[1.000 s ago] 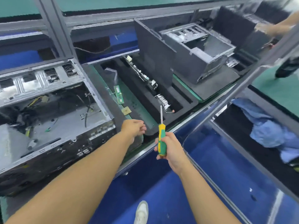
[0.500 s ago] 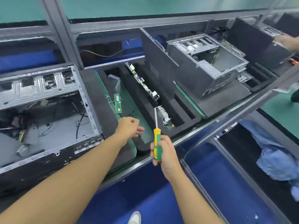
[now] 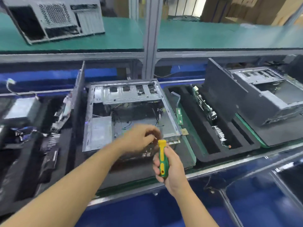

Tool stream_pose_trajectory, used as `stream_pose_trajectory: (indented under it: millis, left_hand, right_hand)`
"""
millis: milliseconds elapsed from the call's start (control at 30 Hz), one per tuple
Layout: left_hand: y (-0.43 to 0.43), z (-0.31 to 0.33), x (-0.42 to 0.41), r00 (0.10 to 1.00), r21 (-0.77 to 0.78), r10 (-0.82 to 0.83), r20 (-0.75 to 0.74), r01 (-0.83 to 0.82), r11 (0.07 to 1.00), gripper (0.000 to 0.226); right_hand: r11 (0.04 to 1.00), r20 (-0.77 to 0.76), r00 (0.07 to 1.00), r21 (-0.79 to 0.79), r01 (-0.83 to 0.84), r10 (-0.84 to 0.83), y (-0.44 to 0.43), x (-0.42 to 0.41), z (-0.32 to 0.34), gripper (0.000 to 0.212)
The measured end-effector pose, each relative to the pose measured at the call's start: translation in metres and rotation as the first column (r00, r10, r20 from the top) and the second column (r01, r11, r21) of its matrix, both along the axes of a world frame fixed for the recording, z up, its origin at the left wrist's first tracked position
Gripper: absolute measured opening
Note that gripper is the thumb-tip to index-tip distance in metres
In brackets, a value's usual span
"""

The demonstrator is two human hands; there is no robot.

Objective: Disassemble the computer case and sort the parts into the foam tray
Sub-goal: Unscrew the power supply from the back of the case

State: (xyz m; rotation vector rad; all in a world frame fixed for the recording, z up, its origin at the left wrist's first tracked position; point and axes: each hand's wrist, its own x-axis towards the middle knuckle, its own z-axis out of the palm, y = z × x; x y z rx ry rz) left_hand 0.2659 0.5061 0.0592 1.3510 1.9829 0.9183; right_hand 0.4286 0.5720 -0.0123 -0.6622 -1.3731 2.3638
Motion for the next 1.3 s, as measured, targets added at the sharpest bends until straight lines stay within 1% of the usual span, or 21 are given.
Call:
stream_pose_trajectory:
  millis: [67,100,167,200,267,333,400,433,500,567,633,733,933,1100,1300]
  left_hand:
    - [-0.041,0.006,-0.029,0.993,0.056,0.058,-0.108,-0.052,0.997,0.036]
    - [-0.061,0.008,-0.045,0.978,0.055,0.064,-0.198,-0.054,0.997,0.036]
    - [-0.096,0.005,-0.076,0.93,-0.015,0.026,-0.365,-0.034,0.999,0.036]
    - [-0.111,0.002,-0.09,0.914,-0.069,-0.018,-0.405,-0.011,0.998,0.04]
    - [-0.137,-0.007,-0.112,0.895,-0.173,-0.127,-0.427,0.057,0.983,0.05]
    - [-0.158,-0.019,-0.124,0.873,-0.284,-0.234,-0.428,0.116,0.952,0.065]
    - [-0.173,-0.035,-0.132,0.845,-0.341,-0.313,-0.434,0.168,0.925,0.078]
    - [-0.178,-0.045,-0.134,0.837,-0.328,-0.326,-0.44,0.189,0.926,0.082]
    - [-0.185,-0.062,-0.137,0.823,-0.23,-0.3,-0.482,0.211,0.95,0.085]
    - [-0.188,-0.076,-0.135,0.848,-0.097,-0.217,-0.484,0.194,0.976,0.079]
    - [-0.188,-0.087,-0.129,0.892,0.023,-0.125,-0.433,0.15,0.988,0.07]
    - [-0.184,-0.094,-0.125,0.903,0.133,-0.031,-0.428,0.097,0.986,0.055]
    - [-0.182,-0.097,-0.124,0.908,0.203,0.026,-0.419,0.066,0.977,0.046]
    - [-0.181,-0.099,-0.126,0.914,0.204,0.024,-0.405,0.065,0.977,0.047]
    - [-0.181,-0.101,-0.126,0.918,0.216,0.031,-0.396,0.06,0.975,0.046]
  right_hand:
    - [1.0,0.01,1.0,0.004,-0.019,0.019,-0.038,-0.016,0.001,0.032]
    - [1.0,0.013,1.0,-0.006,-0.012,0.013,-0.056,-0.023,0.001,0.035]
    - [1.0,0.033,0.999,-0.03,0.007,-0.006,-0.088,-0.035,-0.001,0.038]
    - [0.999,0.052,0.999,-0.037,0.014,-0.012,-0.103,-0.04,-0.002,0.038]
    - [0.999,0.093,0.996,-0.031,0.013,-0.011,-0.128,-0.05,-0.005,0.035]
    - [1.0,0.161,0.987,0.006,0.003,-0.004,-0.151,-0.058,-0.008,0.031]
    - [0.998,0.241,0.97,0.06,0.005,-0.019,-0.172,-0.063,-0.012,0.031]
    - [0.996,0.268,0.963,0.09,0.012,-0.036,-0.181,-0.064,-0.014,0.03]
    - [0.989,0.305,0.949,0.144,0.029,-0.072,-0.197,-0.065,-0.017,0.027]
    - [0.985,0.345,0.933,0.169,0.045,-0.102,-0.21,-0.064,-0.02,0.026]
    - [0.983,0.371,0.92,0.17,0.062,-0.122,-0.219,-0.063,-0.022,0.025]
    - [0.979,0.4,0.903,0.186,0.088,-0.157,-0.222,-0.065,-0.027,0.026]
    - [0.975,0.407,0.897,0.2,0.099,-0.175,-0.218,-0.067,-0.029,0.024]
    - [0.982,0.399,0.902,0.15,0.112,-0.164,-0.222,-0.066,-0.03,0.02]
    - [0.984,0.413,0.897,0.143,0.109,-0.159,-0.218,-0.068,-0.03,0.022]
